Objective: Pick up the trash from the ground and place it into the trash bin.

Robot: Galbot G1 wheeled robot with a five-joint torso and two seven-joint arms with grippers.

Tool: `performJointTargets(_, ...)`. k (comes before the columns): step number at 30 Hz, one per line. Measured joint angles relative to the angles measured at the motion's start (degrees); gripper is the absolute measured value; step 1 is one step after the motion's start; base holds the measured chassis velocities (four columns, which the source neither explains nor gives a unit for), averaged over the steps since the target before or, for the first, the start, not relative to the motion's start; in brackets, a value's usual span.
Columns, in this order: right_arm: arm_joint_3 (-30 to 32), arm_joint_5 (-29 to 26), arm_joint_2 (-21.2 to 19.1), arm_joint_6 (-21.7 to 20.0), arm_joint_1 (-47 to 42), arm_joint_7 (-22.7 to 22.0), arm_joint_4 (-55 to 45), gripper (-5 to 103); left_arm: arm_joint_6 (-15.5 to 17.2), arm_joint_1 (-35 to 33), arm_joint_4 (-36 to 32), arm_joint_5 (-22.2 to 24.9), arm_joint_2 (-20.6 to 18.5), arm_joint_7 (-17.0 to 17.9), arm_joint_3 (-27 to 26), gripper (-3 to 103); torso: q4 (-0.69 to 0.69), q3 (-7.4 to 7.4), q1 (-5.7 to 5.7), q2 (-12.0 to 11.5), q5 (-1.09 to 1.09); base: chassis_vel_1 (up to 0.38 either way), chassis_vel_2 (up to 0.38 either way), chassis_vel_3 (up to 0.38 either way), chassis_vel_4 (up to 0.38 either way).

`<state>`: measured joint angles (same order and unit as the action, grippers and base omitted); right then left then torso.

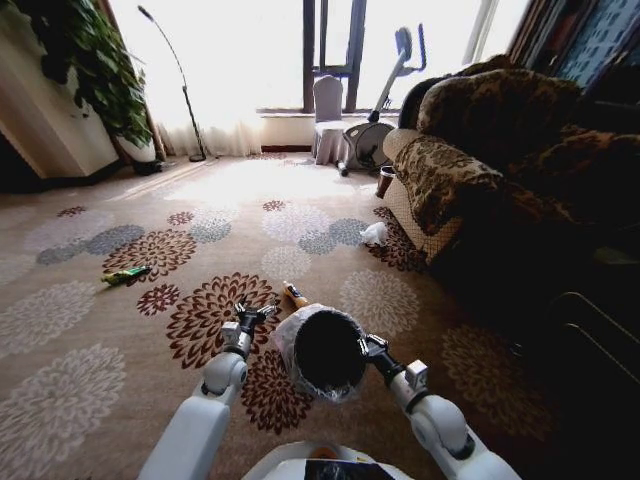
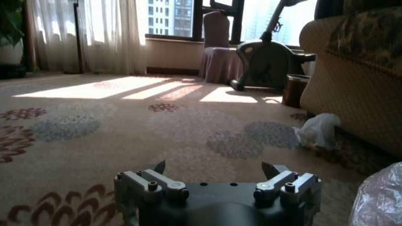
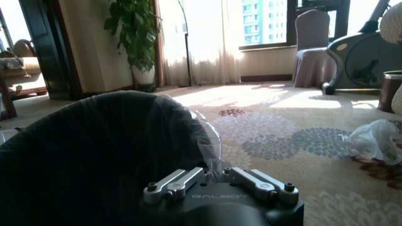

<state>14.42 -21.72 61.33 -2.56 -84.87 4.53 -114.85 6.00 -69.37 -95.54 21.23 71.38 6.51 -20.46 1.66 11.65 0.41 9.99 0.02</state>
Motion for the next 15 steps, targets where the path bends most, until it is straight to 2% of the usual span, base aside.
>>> performJointTargets(4, 0.51, 0.79, -0.18, 0.21, -0.98, 0.01, -0.8, 4, 1.12, 3.77, 4.64, 1.01, -0.17, 0.17, 1.34, 100, -0.01, 0.02, 0.03, -0.01, -0.03, -0.169, 0.154, 0.138, -0.135)
performJointTargets(6, 0.56, 1.01, -0.33, 0.21, -1.23, 0.06, -0.9, 4, 1.81, 6.06, 7.75, 2.04, -0.11, 0.29, 1.96, 100, -0.04, 0.01, 0.02, 0.0, 0.0, 0.0, 0.0, 0.0, 0.0)
performJointTargets(15, -0.24, 0.58, -1.78, 0.32, -0.49, 0.59, -0.63, 4, 3.39, 8.5, 16.28, 4.39, 0.73, -0.38, 3.22, 100, 0.0, -0.03, -0.05, 0.0, -0.04, 0.025, -0.025, -0.022, 0.022)
